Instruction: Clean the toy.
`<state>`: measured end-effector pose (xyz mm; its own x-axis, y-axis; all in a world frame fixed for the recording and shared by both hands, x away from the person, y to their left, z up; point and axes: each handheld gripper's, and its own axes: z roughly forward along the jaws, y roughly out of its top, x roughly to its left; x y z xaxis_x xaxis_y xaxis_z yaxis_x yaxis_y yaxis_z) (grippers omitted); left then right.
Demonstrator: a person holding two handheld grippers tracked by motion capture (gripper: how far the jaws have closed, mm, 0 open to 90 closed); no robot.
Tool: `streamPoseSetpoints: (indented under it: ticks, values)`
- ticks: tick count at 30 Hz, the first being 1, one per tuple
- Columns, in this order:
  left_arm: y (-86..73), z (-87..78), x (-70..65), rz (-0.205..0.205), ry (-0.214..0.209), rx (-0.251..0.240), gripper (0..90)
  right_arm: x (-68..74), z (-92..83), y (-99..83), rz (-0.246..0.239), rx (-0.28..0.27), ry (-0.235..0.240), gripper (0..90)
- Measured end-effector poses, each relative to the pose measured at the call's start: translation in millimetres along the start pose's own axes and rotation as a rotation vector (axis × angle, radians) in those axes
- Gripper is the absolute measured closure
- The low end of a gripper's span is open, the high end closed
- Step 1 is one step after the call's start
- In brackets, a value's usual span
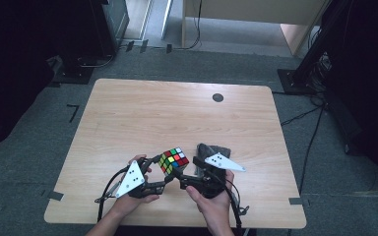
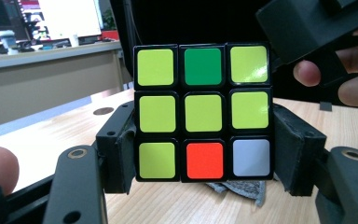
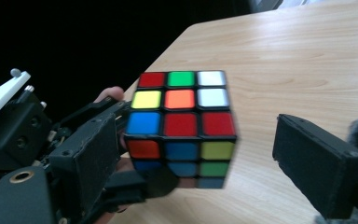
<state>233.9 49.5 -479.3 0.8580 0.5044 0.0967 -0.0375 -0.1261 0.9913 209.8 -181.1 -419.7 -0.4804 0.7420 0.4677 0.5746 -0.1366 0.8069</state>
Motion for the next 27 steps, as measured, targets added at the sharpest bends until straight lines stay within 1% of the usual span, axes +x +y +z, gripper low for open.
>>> streamPoseSetpoints:
  ticks: [2,3,4,5,7,9,10,11,12,14,18,20,23,27]
  values:
    - [0.6,1.4,-3.9,0.026,-0.006,0.006,34.5,0.5,2.6,-1.6,0.011,0.011,0.024,14.1]
    - [0.6,1.4,-3.9,0.026,-0.006,0.006,34.5,0.7,4.1,-2.4,0.011,0.019,0.025,14.1]
    - [1.1,2.6,-7.8,0.050,-0.016,0.008,34.5,0.7,5.4,-3.2,0.012,0.024,0.021,14.5]
    - [1.2,3.2,-9.5,0.060,-0.018,0.009,34.5,0.5,6.3,-4.0,0.015,0.030,0.019,15.5]
    - [1.4,4.2,-12.2,0.074,-0.023,0.015,34.5,0.4,7.4,-5.2,0.021,0.043,0.002,20.4]
    - [1.3,5.2,-14.3,0.086,-0.027,0.019,34.5,0.8,7.3,-6.2,0.016,0.037,0.000,27.7]
    - [1.5,5.4,-15.0,0.089,-0.024,0.021,34.5,1.9,6.7,-6.6,0.011,0.035,-0.022,32.2]
    - [1.9,5.5,-14.8,0.086,-0.027,0.023,34.5,2.4,6.0,-7.1,0.004,0.029,-0.043,33.5]
    - [2.2,5.7,-14.8,0.088,-0.029,0.027,34.4,2.7,5.5,-7.4,0.002,0.027,-0.045,33.7]
    - [3.1,6.9,-16.6,0.105,-0.018,0.039,34.1,4.7,4.9,-8.3,-0.017,0.018,-0.063,34.3]
    - [4.0,9.2,-18.9,0.121,0.000,0.070,33.2,12.2,5.9,-10.6,-0.093,0.016,-0.127,34.4]
    - [6.0,10.5,-20.3,0.115,0.006,0.088,32.9,15.3,6.8,-12.0,-0.129,0.018,-0.157,34.4]
    - [8.9,12.9,-23.6,0.137,0.024,0.107,31.7,19.8,8.3,-13.9,-0.176,0.024,-0.192,34.4]
    - [11.2,14.7,-26.5,0.149,0.035,0.116,29.3,23.3,12.3,-17.7,-0.197,0.056,-0.205,34.4]
